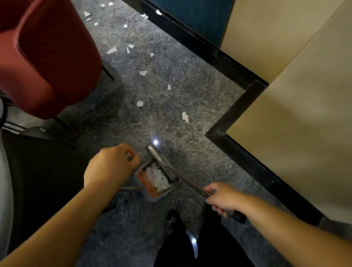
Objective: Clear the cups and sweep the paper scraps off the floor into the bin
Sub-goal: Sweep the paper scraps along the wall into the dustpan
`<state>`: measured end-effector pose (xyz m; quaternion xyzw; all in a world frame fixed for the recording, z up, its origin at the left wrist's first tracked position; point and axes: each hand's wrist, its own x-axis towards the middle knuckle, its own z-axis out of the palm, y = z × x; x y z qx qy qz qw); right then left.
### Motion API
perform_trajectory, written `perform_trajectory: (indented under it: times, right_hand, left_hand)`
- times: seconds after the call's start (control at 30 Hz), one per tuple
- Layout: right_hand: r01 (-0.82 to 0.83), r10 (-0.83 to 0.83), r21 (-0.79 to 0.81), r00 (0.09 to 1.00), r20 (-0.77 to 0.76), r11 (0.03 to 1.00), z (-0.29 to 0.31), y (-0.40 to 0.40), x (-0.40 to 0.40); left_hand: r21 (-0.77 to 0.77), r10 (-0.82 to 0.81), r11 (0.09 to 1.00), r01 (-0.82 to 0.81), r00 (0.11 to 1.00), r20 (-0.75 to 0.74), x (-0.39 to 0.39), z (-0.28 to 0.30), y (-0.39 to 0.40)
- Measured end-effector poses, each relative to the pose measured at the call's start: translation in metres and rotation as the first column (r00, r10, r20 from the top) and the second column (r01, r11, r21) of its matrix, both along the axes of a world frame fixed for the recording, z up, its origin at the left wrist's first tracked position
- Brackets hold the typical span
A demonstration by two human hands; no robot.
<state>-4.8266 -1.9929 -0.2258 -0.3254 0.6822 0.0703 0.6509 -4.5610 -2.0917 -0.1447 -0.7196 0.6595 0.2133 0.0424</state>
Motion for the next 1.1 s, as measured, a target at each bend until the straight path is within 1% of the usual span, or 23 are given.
perform_trajectory:
  times: [0.13,0.3,0.47,0.6,0.77,0.97,1.1]
  right_hand:
    - [-0.009,0.009,-0.029,1.000,-0.001,1.000,0.010,0.005,0.012]
    - [0.040,-0.041,-0.071,0.999,-0.015,0.997,0.023,0.007,0.008]
    - [0.085,-0.092,-0.129,0.994,-0.050,0.988,0.039,-0.008,-0.002]
    - [0.139,-0.153,-0.187,0.986,-0.061,0.972,0.048,-0.028,-0.007]
    - [0.193,-0.215,-0.240,0.974,-0.071,0.952,0.054,-0.067,-0.024]
    - [0.239,-0.275,-0.284,0.957,-0.094,0.928,0.037,-0.139,-0.066]
    - [0.209,-0.249,-0.264,0.960,-0.129,0.942,0.021,-0.202,-0.099]
  left_hand:
    - [-0.012,-0.006,1.000,0.006,1.000,-0.001,0.007,0.001,0.001]
    - [-0.019,0.020,1.000,-0.021,0.999,-0.036,0.023,0.004,0.004]
    - [-0.059,0.110,0.992,-0.115,0.990,-0.090,0.036,0.008,0.003]
    - [-0.093,0.132,0.985,-0.143,0.984,-0.118,0.041,0.014,-0.010]
    - [-0.154,0.125,0.977,-0.151,0.978,-0.164,0.033,0.021,-0.044]
    - [-0.176,0.074,0.980,-0.093,0.991,-0.110,-0.001,0.022,-0.106]
    - [-0.153,0.062,0.986,-0.069,0.997,-0.053,-0.031,0.013,-0.158]
